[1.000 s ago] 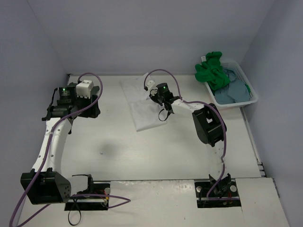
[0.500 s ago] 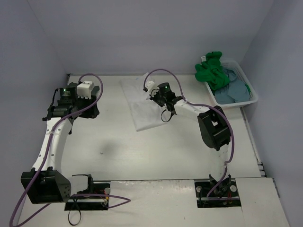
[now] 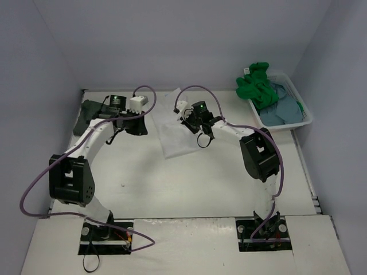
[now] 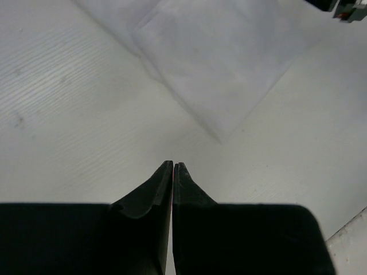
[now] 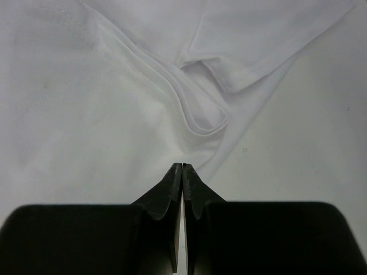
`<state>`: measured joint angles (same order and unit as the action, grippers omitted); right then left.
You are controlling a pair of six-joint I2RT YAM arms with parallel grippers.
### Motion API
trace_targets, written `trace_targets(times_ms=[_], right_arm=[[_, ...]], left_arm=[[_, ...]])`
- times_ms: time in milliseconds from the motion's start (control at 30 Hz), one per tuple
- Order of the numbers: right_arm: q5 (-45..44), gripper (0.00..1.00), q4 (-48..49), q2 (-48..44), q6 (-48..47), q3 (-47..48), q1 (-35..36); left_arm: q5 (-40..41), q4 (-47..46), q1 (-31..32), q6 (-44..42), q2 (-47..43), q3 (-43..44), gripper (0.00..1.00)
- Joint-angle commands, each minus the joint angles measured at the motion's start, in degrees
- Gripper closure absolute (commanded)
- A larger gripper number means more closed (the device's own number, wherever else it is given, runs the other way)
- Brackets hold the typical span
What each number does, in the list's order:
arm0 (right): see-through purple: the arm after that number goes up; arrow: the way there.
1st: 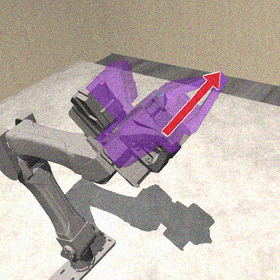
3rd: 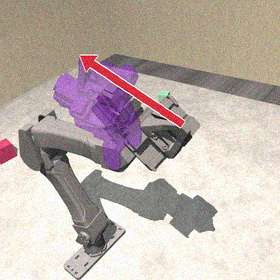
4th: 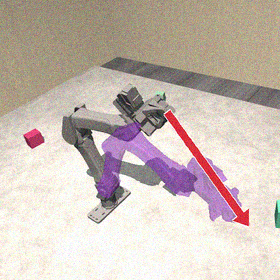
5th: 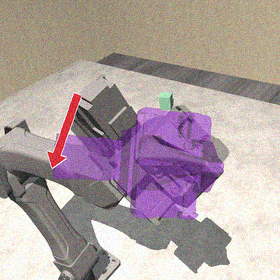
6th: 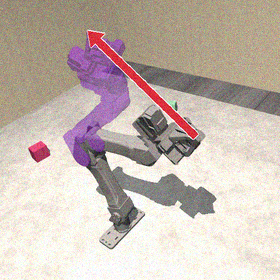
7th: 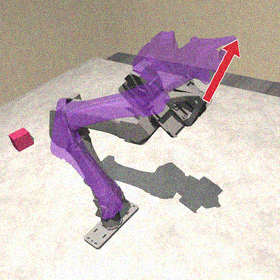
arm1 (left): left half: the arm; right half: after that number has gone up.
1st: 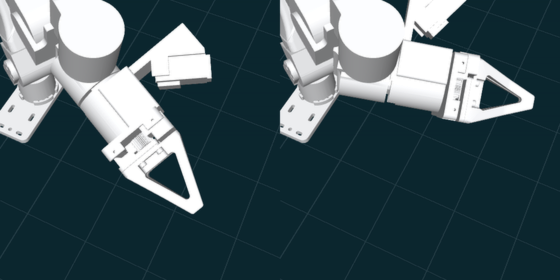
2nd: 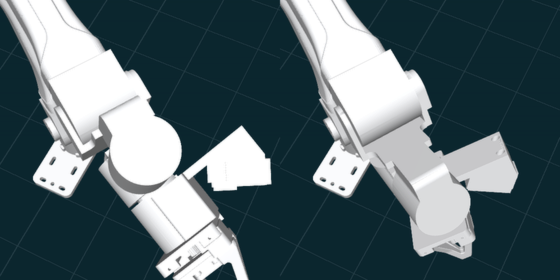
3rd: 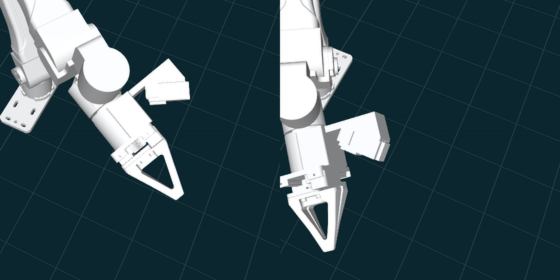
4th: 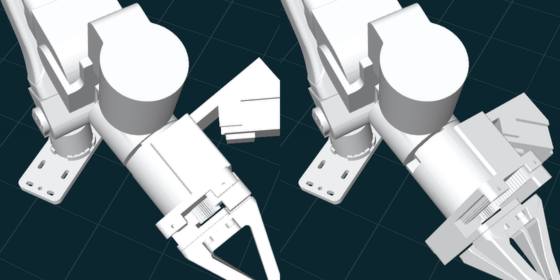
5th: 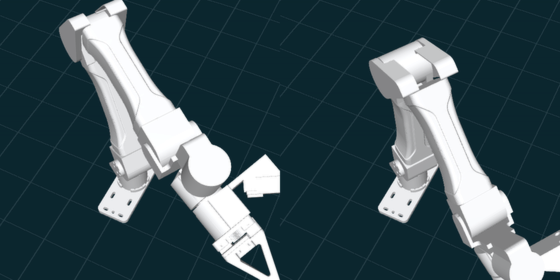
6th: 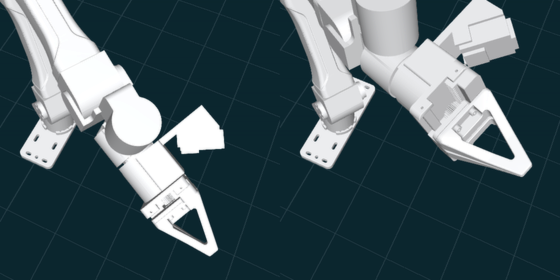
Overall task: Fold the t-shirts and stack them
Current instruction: Smooth out the 2/3-rectangle-folded T-shirt at the center of the board.
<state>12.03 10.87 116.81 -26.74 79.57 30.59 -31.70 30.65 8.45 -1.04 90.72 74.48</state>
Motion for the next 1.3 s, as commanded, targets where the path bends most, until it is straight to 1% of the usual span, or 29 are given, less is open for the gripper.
trace_targets(times_ms=[0, 100, 133, 233, 367, 467, 700, 933, 1267], right_arm=[[3.4, 1.00, 1.1, -2.7, 3.2, 0.7, -1.9], [4.4, 1.00, 0.7, -2.9, 3.9, 0.4, -2.5], [4.5, 1.00, 0.6, -2.9, 4.1, 0.3, -2.7], [5.5, 1.00, 0.6, -2.7, 4.9, 0.2, -3.5], [7.0, 1.00, 0.1, -2.7, 5.6, 0.7, -4.7], [7.9, 1.00, 0.2, -2.4, 6.1, 0.8, -5.2], [10.3, 1.00, 0.2, -1.1, 7.4, 1.9, -5.9], [14.9, 1.00, 0.4, -1.3, 8.5, 2.9, -6.1], [19.3, 1.00, -0.1, 3.7, 10.6, 6.0, -6.3]], left_arm=[[-5.2, -12.2, 2.6, 4.1, 3.6, 4.4, 1.00], [-6.2, -16.0, 4.4, 6.6, 9.5, 8.4, 1.00], [-6.5, -19.5, 4.7, 8.7, 10.5, 8.8, 1.00], [-5.0, -23.9, 5.4, 11.1, 15.0, 11.0, 1.00], [-3.8, -23.9, 6.8, 12.2, 21.7, 15.5, 1.00], [-3.2, -24.1, 7.6, 12.8, 23.8, 16.8, 1.00], [-2.8, -23.9, 9.1, 12.2, 25.0, 16.4, 1.00], [-1.2, -23.6, 9.7, 10.5, 26.2, 15.5, 1.00], [2.9, -21.7, 9.6, 8.8, 26.7, 15.3, 1.00]])
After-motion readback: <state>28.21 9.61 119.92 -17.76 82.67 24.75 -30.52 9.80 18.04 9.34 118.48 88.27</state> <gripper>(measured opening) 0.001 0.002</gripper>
